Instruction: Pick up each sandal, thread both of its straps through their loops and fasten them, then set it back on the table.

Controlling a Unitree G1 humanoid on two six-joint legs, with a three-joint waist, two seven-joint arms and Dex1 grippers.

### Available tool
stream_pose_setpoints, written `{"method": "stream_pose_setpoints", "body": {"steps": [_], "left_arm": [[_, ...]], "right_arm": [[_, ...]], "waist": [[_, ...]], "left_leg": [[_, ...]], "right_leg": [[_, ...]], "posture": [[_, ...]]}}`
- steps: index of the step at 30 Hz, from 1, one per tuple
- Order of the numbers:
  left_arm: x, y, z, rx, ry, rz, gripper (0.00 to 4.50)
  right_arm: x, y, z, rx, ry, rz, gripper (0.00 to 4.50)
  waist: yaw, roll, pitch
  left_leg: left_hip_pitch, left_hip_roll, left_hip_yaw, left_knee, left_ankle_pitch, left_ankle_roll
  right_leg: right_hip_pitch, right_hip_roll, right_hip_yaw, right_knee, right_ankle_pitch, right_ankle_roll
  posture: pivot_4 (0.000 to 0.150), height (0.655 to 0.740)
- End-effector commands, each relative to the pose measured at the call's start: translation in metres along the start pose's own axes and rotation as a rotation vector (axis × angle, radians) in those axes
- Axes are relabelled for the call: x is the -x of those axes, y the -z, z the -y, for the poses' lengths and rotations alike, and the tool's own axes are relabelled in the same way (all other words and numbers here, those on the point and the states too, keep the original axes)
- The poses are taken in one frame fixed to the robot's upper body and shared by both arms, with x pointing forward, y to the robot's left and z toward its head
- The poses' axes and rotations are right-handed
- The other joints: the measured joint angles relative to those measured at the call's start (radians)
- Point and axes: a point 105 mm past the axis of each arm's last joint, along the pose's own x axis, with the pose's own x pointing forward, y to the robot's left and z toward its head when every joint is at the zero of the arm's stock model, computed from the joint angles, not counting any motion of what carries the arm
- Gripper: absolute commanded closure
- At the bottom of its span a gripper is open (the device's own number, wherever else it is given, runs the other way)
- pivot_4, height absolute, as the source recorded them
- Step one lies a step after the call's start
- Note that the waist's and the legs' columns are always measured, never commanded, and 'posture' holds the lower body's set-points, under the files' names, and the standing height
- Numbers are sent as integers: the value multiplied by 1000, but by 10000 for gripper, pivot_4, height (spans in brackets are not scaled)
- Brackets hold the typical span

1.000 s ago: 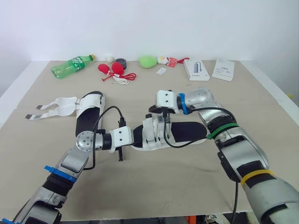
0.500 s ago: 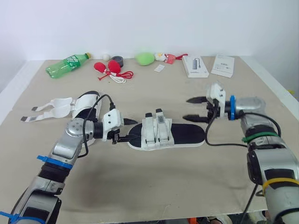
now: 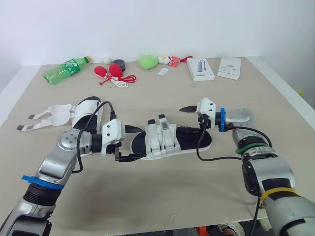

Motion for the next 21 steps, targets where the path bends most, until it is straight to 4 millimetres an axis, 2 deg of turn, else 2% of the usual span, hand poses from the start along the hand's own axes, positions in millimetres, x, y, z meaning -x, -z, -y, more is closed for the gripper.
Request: {"method": "stream_pose_setpoints", "body": {"steps": [1,11,18,20,21], "left_arm": [[7,-12,-3,-48,-44,16,364],[6,-3,6,-52,-57,-15,364],[4,-3,4,-61,-66,-17,364],[4,-1,5,-58,-66,-22,0],[4,0,6,-57,-67,-25,0]], "right_arm": [[-5,-14,1,33,-43,36,0],[-12,-24,-7,9,-119,119,0],[-21,-22,-16,-34,-152,137,0],[-23,-23,-18,-53,-169,150,10919],[-24,-23,-19,-58,-182,154,14221]], "waist": [[1,0,0],[2,0,0],[2,0,0],[2,0,0],[2,0,0]], "left_leg": [[0,0,0,0,0,0],[0,0,0,0,0,0],[0,0,0,0,0,0],[0,0,0,0,0,0],[0,0,0,0,0,0]], "right_leg": [[0,0,0,0,0,0],[0,0,0,1,0,0],[0,1,0,1,0,0],[0,1,0,2,0,0],[0,1,0,2,0,0]], "posture": [[1500,7400],[1500,7400],[1500,7400],[1500,7400],[1500,7400]]}}
